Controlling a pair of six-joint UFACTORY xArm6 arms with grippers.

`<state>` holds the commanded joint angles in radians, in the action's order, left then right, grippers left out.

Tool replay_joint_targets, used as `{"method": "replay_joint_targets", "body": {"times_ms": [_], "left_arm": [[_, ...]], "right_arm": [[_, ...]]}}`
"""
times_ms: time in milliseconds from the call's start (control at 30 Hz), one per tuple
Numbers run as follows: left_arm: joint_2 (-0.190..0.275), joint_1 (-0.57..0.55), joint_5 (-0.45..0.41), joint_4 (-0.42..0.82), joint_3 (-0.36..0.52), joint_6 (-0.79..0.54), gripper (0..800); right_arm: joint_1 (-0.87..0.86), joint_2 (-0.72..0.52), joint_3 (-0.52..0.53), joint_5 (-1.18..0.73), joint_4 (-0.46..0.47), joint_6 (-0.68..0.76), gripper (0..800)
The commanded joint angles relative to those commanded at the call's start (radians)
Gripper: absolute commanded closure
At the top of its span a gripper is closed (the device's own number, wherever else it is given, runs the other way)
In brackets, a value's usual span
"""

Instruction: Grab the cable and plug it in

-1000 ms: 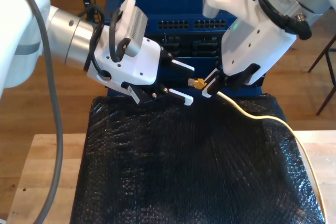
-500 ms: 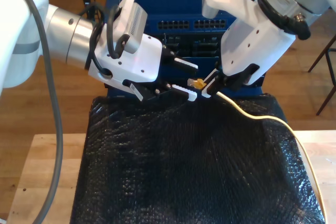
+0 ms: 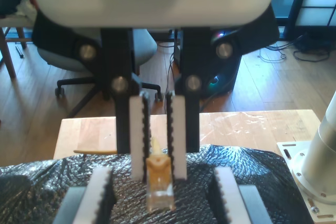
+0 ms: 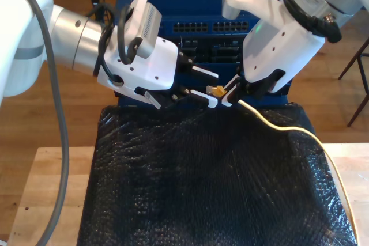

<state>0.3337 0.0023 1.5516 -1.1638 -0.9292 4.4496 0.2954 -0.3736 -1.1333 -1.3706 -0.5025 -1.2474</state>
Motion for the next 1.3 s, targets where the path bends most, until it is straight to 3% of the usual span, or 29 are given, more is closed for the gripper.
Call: {"method": "replay_joint_targets", "body": {"times_ms": [533,1300], "left_arm": [[0.0,0.0,-0.005,0.0,0.012,-0.005,506],[0.005,0.0,-0.005,0.0,0.014,-0.005,566]], "right_arm": [[0.0,-0.002,0.002,0.0,-0.002,0.0,796],[0.002,-0.002,0.002,0.0,-0.005,0.0,796]]}}
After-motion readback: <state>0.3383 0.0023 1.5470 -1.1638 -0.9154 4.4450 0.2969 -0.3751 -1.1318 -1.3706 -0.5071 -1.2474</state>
